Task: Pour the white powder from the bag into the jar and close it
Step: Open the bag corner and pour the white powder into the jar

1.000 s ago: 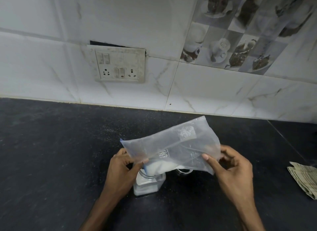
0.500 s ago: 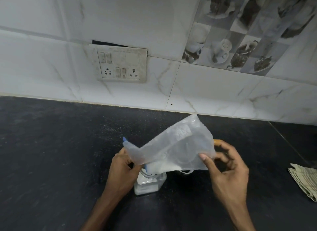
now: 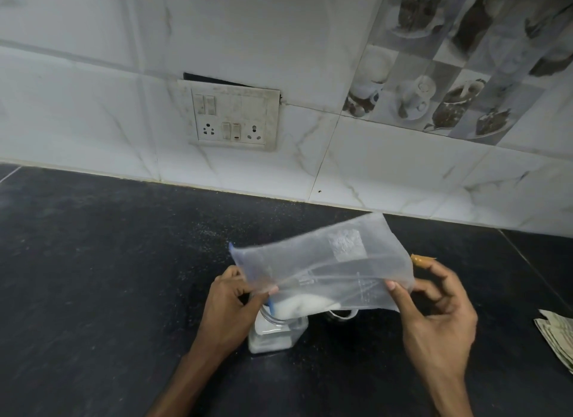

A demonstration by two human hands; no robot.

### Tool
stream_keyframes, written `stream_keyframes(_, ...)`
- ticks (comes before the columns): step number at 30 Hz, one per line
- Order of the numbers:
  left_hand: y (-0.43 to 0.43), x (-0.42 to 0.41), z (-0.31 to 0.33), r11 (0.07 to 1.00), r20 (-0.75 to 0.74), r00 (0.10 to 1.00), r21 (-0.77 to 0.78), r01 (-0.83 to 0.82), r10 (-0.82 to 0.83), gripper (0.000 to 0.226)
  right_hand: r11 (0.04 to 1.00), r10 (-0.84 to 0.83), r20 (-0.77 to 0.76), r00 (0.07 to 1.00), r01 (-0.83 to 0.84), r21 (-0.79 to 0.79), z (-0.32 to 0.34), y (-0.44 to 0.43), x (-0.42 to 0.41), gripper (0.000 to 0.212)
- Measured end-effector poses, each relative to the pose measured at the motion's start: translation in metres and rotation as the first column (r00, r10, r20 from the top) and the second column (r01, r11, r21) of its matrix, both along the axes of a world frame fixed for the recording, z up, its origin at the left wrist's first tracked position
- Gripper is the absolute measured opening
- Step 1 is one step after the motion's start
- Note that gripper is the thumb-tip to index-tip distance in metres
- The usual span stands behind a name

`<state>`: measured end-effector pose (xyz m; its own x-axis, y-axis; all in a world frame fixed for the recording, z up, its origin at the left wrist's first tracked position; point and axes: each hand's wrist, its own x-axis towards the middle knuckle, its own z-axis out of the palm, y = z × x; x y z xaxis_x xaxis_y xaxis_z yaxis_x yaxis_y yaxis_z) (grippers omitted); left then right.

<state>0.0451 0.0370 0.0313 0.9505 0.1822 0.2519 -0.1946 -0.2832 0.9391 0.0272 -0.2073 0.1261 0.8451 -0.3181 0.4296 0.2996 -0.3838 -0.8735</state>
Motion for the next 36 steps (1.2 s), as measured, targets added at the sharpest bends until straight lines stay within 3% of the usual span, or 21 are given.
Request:
stream_keyframes(2, -0.0008, -0.0004, -0.0010, 1.000, -0.007, 1.000, -0.014, -0.009, 0.008, 0.021, 1.000, 0.005, 0.009, 1.000, -0.006, 0.012, 0.0001, -0.0004, 0.0003, 0.043)
stream_keyframes(8, 0.0000, -0.0005, -0.0023, 1.000, 0.004, 1.000, -0.001, 0.001, -0.001, 0.009, 1.000, -0.017, 0.030, 0.999, 0.016, 0.014, -0.0018, 0.0029, -0.0012, 0.040)
stream_keyframes(12, -0.0018, 0.0002, -0.0044, 1.000, -0.019, 1.000, -0.006, 0.002, -0.002, 0.025, 0.999, -0.049, 0.047, 0.998, 0.048, 0.027, -0.0007, 0.0036, -0.0008, 0.041)
stream_keyframes(19, -0.0010, -0.0007, -0.0014, 1.000, 0.027, 1.000, -0.005, -0.011, 0.011, 0.006, 0.999, -0.037, 0.076, 0.996, 0.034, 0.041, -0.0009, 0.0059, -0.0030, 0.042)
stream_keyframes(36, -0.0022, -0.0005, -0.0024, 1.000, 0.009, 1.000, 0.011, 0.002, -0.002, 0.012, 0.999, -0.021, 0.050, 0.999, 0.020, 0.031, -0.0010, 0.0020, -0.0034, 0.041)
